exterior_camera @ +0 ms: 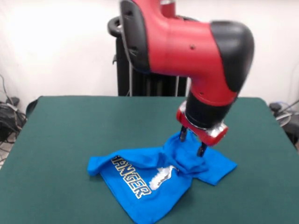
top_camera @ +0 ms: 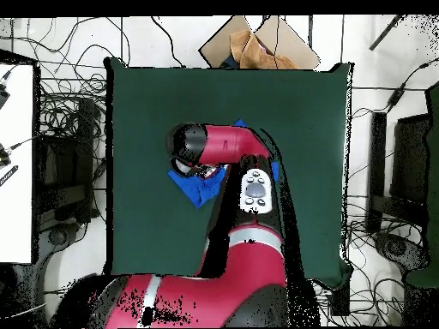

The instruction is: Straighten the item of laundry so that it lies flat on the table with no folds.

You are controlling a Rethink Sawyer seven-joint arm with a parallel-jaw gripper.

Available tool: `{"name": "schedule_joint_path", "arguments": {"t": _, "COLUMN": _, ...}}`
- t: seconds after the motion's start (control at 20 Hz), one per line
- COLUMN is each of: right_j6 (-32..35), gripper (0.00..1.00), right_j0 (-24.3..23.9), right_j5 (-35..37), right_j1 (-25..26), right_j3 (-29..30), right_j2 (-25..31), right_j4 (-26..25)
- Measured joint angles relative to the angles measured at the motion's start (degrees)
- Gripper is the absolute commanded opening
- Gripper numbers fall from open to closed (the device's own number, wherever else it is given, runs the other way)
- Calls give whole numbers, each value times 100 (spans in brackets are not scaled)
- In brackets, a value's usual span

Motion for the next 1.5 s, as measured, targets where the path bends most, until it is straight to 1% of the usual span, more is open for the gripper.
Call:
{"name": "schedule_joint_path", "arguments": {"t": 0.15, "right_j6": 0, "gripper": 100, "right_j0": 247, "right_j5": -51, "right_j1": 275, "right_j3": -120, "right_j2": -169, "right_j4": -97}}
{"name": "schedule_joint_path", "arguments": {"t": 0.35, "right_j6": 0, "gripper": 100, "right_j0": 341, "right_j5": -54, "right_j1": 511, "right_j3": -169, "right_j2": -258, "right_j4": -95}}
{"name": "schedule_joint_path", "arguments": {"t": 0.6, "right_j6": 0, "gripper": 100, "right_j0": 393, "right_j5": -86, "right_j1": 653, "right_j3": -175, "right_j2": -353, "right_j4": -91}}
{"name": "schedule_joint_path", "arguments": {"t": 0.85, "right_j6": 0, "gripper": 100, "right_j0": 434, "right_j5": -92, "right_j1": 670, "right_j3": -194, "right_j2": -476, "right_j4": -91}}
{"name": "schedule_joint_path", "arguments": {"t": 0.9, "right_j6": 0, "gripper": 0, "right_j0": 433, "right_j5": -92, "right_j1": 671, "right_j3": -194, "right_j2": -487, "right_j4": -92}}
{"name": "schedule_joint_path", "arguments": {"t": 1.25, "right_j6": 0, "gripper": 0, "right_j0": 354, "right_j5": -179, "right_j1": 630, "right_j3": -133, "right_j2": -482, "right_j4": -30}}
{"name": "schedule_joint_path", "arguments": {"t": 1.5, "right_j6": 0, "gripper": 0, "right_j0": 145, "right_j5": -179, "right_j1": 297, "right_j3": 97, "right_j2": -380, "right_j4": 178}}
